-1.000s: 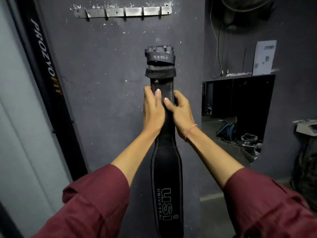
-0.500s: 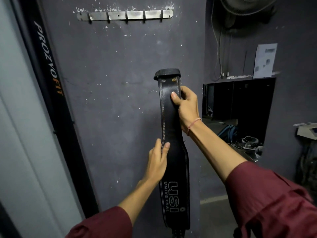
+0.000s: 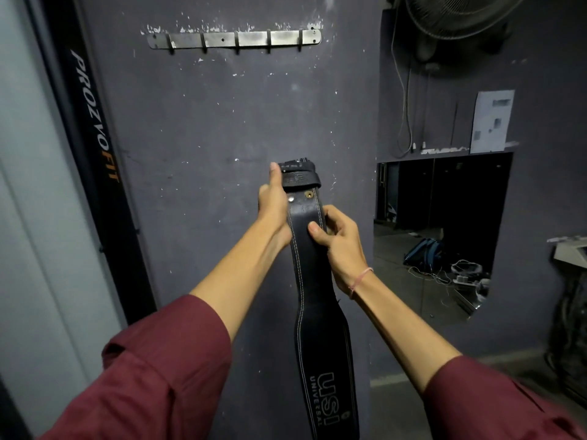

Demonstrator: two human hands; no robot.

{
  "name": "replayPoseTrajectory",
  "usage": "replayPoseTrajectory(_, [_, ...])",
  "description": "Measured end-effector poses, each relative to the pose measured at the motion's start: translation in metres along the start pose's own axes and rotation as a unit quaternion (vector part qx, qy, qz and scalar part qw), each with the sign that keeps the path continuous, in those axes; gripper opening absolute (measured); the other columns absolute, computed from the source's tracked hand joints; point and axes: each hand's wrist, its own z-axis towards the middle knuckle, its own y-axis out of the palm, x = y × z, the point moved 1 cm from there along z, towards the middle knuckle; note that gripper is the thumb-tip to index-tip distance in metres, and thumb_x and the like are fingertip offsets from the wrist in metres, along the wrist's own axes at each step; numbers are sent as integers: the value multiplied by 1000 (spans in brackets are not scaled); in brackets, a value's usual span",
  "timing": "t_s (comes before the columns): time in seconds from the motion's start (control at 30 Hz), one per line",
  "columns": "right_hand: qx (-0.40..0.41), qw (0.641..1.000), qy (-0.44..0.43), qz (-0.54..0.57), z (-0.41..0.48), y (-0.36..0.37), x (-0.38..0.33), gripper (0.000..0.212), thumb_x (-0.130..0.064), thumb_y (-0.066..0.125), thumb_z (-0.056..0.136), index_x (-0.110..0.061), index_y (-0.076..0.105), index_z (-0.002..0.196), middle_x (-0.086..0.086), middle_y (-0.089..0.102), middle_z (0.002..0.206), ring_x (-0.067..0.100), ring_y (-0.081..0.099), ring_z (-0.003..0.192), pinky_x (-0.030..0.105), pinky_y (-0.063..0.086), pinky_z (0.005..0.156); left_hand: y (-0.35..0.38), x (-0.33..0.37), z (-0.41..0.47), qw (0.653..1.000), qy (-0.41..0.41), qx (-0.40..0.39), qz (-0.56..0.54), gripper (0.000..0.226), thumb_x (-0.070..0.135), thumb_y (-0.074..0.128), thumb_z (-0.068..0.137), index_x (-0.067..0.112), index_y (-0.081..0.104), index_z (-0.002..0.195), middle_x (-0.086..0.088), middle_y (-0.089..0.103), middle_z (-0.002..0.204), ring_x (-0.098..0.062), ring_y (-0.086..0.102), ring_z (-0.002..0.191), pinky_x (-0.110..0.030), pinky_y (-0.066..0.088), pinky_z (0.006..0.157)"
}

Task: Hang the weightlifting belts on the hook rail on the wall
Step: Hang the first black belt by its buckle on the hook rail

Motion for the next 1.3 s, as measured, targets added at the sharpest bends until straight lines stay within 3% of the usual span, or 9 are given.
replayPoseTrajectory(0.17, [-25, 999, 30, -32, 0, -5, 2, 22, -8, 51, 101, 6, 52, 118, 19, 65, 105, 15, 61, 95, 35, 54, 90, 2, 0, -4, 995, 91, -35, 17, 13, 15, 50, 102, 8, 60, 96, -14, 64, 88, -27, 62, 77, -44, 55, 76])
replayPoseTrajectory(0.23, [2, 999, 32, -8, 6, -2, -5, 29, -17, 45, 105, 0, 46, 128, 10, 63, 110, 7, 62, 96, 25, 53, 89, 3, -4, -8, 990, 131, -32, 42, 12, 14, 51, 99, 14, 59, 90, -12, 63, 90, -26, 58, 85, -48, 51, 85])
replayPoseTrajectory(0.3, [35, 999, 17, -13, 17, 2, -17, 35, -25, 39, 107, 0, 45, 130, 2, 61, 112, 3, 60, 97, 19, 50, 91, 5, -10, -12, 987, 144, -47, 48, 11, 10, 50, 100, 13, 58, 92, -8, 63, 88, -22, 58, 84, -40, 49, 82])
replayPoseTrajectory(0.43, [74, 995, 9, -66, 40, 5, -30, 36, -34, 39, 106, -2, 53, 119, 8, 65, 114, 16, 63, 105, 33, 51, 95, 7, -17, -26, 985, 141, -93, 44, 13, 5, 50, 100, 8, 59, 109, -6, 69, 95, -21, 65, 89, -35, 53, 83])
replayPoseTrajectory(0.57, [64, 991, -34, -110, 43, 4, -25, 19, -24, 41, 106, -9, 52, 110, 4, 65, 107, 9, 62, 94, 20, 50, 83, 6, -5, -27, 992, 109, -60, 19, 30, 32, 55, 99, 3, 63, 104, -10, 71, 88, -20, 70, 79, -33, 59, 73])
replayPoseTrajectory(0.67, [60, 990, -42, -124, 43, 6, -19, 12, -19, 42, 106, -12, 51, 106, 4, 62, 102, 10, 58, 91, 25, 48, 82, -1, 3, -12, 981, 117, 6, 154, 58, 67, 54, 87, 10, 63, 98, -8, 74, 94, -27, 72, 93, -46, 58, 89])
replayPoseTrajectory(0.87, [51, 993, 5, -103, 46, 12, -23, 49, -45, 38, 104, -2, 59, 116, 13, 68, 117, 21, 66, 109, 34, 52, 94, -8, 3, -12, 948, 240, -27, 206, 19, 24, 37, 108, 14, 49, 96, 5, 58, 83, -9, 53, 75, -31, 46, 74])
replayPoseTrajectory(1.17, [140, 971, -31, -192, 73, 14, -36, 46, -30, 50, 102, 13, 54, 84, 8, 47, 74, 16, 41, 70, 32, 33, 62, -12, -11, -3, 967, 210, -4, 145, 9, 20, 41, 106, 15, 41, 114, -2, 60, 96, -16, 59, 89, -33, 49, 82])
replayPoseTrajectory(1.3, [179, 971, -20, -155, 79, 17, -30, 43, -35, 61, 95, 0, 54, 72, 5, 49, 67, 19, 45, 69, 33, 41, 67, -13, -10, 4, 959, 233, -23, 159, 25, 20, 40, 105, 17, 55, 124, -5, 67, 112, -21, 64, 103, -37, 51, 95])
